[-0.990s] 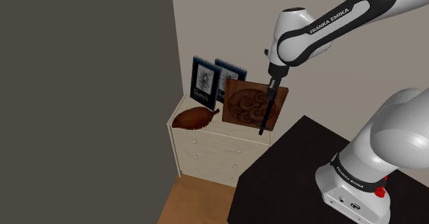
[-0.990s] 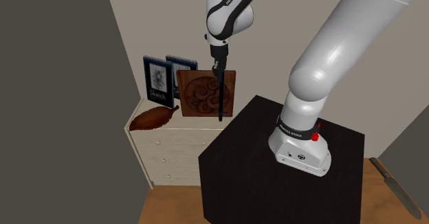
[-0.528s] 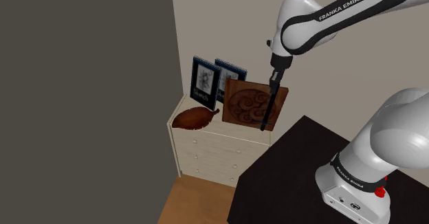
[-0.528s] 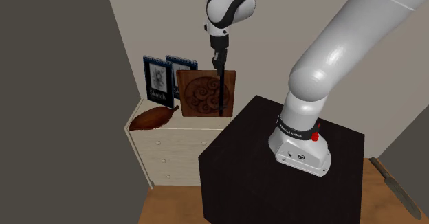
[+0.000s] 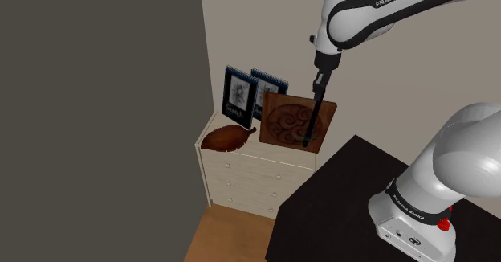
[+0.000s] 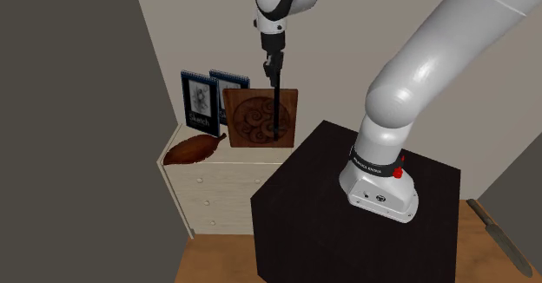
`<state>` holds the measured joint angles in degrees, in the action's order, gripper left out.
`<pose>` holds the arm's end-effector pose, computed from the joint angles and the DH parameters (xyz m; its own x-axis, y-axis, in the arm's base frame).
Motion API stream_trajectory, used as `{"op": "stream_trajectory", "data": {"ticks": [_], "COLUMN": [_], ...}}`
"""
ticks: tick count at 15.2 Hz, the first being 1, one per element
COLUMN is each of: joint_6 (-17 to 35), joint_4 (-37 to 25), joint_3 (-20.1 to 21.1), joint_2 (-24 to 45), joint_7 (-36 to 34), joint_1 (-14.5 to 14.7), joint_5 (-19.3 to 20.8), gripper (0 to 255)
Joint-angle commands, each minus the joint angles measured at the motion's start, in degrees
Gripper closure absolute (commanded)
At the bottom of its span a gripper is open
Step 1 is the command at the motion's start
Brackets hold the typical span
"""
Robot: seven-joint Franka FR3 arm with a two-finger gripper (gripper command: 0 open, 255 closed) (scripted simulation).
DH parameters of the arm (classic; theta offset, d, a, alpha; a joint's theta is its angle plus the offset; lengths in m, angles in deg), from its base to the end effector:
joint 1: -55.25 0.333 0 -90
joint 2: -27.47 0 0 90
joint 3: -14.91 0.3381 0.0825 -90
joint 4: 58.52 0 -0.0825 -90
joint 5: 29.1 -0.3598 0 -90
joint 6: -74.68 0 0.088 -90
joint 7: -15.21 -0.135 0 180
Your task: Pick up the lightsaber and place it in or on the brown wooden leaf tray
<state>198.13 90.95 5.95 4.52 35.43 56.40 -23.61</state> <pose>0.3595 -0.0544 0.3873 0.9578 0.2814 -0.0587 0.2817 -0.9595 -0.0045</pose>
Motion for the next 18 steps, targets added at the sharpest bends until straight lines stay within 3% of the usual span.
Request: {"op": "stream_trajectory", "data": {"ticks": [1,10,18], "joint_6": [-1.28,-7.31,-15.58], "joint_4": [-4.10,-24.67,-47.24], "joint_3": [0.94,4.48,6.55], "joint_2": [2.90,17.63,31.98], "joint_7": [-1.10,-5.80,-9.42], "joint_1": [1.10,4.71,6.82], "joint_5": [-1.07,-4.34,-5.49], "gripper": [255,255,255]}}
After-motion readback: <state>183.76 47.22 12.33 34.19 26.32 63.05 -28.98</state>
